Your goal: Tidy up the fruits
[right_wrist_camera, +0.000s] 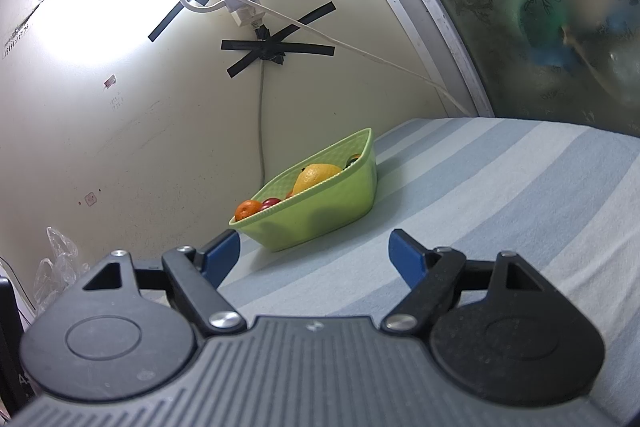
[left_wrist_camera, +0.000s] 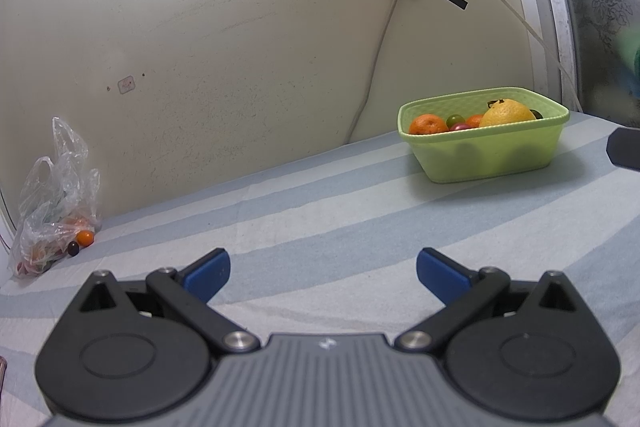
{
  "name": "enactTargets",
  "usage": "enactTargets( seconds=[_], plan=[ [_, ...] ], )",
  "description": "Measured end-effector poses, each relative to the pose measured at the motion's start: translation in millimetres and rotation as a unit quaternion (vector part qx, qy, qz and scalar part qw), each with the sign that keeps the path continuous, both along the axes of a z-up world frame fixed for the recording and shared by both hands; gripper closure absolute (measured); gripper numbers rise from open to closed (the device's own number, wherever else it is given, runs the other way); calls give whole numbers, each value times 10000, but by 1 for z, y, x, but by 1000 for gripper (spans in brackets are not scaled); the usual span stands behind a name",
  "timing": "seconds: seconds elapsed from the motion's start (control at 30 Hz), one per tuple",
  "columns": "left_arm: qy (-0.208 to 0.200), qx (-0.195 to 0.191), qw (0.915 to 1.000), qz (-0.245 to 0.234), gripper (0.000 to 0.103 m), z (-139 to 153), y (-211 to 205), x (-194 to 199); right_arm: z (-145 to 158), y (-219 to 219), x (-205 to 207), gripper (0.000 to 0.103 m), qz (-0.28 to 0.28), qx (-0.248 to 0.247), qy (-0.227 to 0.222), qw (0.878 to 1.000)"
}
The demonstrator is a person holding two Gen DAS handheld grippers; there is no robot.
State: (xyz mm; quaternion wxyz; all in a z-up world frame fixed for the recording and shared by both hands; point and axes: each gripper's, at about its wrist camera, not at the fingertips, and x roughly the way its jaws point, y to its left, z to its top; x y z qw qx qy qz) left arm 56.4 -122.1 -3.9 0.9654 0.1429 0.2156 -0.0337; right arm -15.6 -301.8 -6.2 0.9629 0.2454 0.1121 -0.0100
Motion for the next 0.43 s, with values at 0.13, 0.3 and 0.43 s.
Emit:
enactTargets(
  seconds=[0.13,0.3,0.43],
  plan=[
    [0,-2,10000,-3,0,0,0,0,0,0,0,20,2,1,-1,10000],
    [-44,5,10000,-58,0,1,0,-3,0,0,0,20,4,-2,1,10000],
    [27,-4,10000,-48,0,0,2,1,0,0,0,20,1,-1,8,10000]
  ],
)
